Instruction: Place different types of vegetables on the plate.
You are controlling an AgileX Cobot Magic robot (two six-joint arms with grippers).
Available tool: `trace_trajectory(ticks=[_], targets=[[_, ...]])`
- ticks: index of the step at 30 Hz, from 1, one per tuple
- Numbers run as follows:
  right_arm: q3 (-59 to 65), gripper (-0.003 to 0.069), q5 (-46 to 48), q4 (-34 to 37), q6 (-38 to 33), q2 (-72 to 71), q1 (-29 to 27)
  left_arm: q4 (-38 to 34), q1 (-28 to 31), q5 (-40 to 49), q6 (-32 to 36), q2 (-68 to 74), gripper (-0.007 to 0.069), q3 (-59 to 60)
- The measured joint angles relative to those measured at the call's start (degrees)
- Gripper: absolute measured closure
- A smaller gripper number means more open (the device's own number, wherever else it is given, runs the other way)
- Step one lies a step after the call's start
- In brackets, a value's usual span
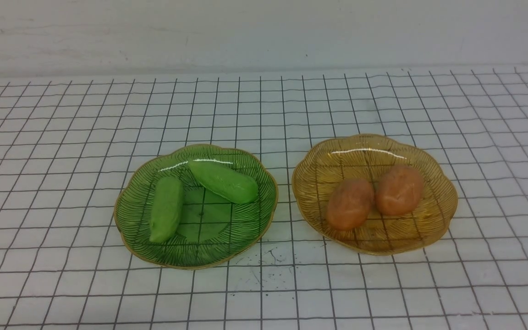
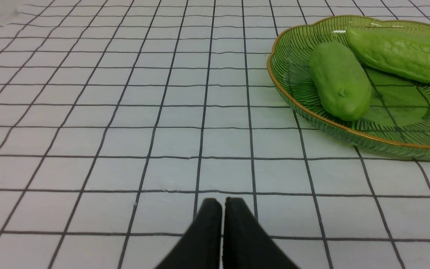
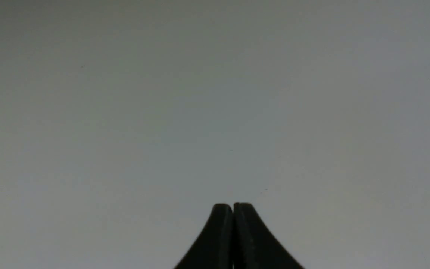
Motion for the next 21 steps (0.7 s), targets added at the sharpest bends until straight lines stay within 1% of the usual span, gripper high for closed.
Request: trace_trajectory(ticks=[7,12,15,16,18,19,21], targets=[[0.0,0.0673,0.0,-0.1,0.0,0.0,0.0,0.0,0.0,0.0,0.0,0.0,0.0632,0.0],[0.1,0.0673,0.6,-3.2,-0.8,0.0,0.0,0.0,0.0,0.0,0.0,0.0,0.0632,0.0],[1.6,0.0673,4.1,-9.0,-2.5,0.0,0.0,0.0,0.0,0.0,0.0,0.0,0.0632,0.0],[1.8,0.0673,4.3,-9.4,-2.5,0.0,0.0,0.0,0.0,0.0,0.0,0.0,0.0632,0.0],[3.3,0.0673,6.4,-12.4,-3.3,0.0,0.0,0.0,0.0,0.0,0.0,0.0,0.0632,0.0],[5.3,0.0673,8.4,-15.1,-3.6,0.0,0.0,0.0,0.0,0.0,0.0,0.0,0.0632,0.0],[8.3,0.0673,9.5,-17.6,-3.8,0.0,0.0,0.0,0.0,0.0,0.0,0.0,0.0632,0.0]])
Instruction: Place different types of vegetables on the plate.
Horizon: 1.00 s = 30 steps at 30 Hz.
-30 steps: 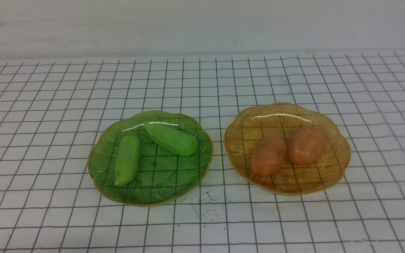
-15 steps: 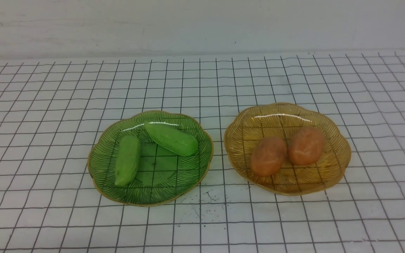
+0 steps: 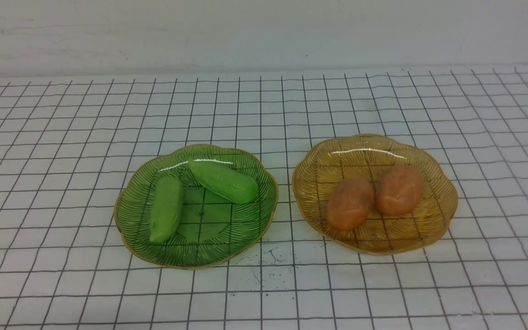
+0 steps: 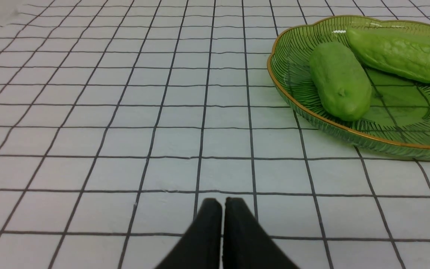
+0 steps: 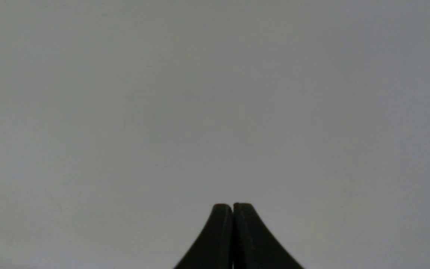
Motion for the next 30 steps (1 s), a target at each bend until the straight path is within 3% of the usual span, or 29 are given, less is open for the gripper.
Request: trace_trajectory(ticks=[4,13,30], targets=[[8.0,0.0673,1.3,-4.8,2.3,0.0,0.0,0.0,0.0,0.0,0.0,0.0,0.0632,0.0],[25.3,0.0673,2.4,-10.9,15.8,0.1,0.0,0.0,0.0,0.0,0.0,0.0,0.0632,0.0],[25.8,0.0673,3.5,-10.7,17.6,0.1,0.0,0.0,0.0,0.0,0.1,0.0,0.0632,0.0]])
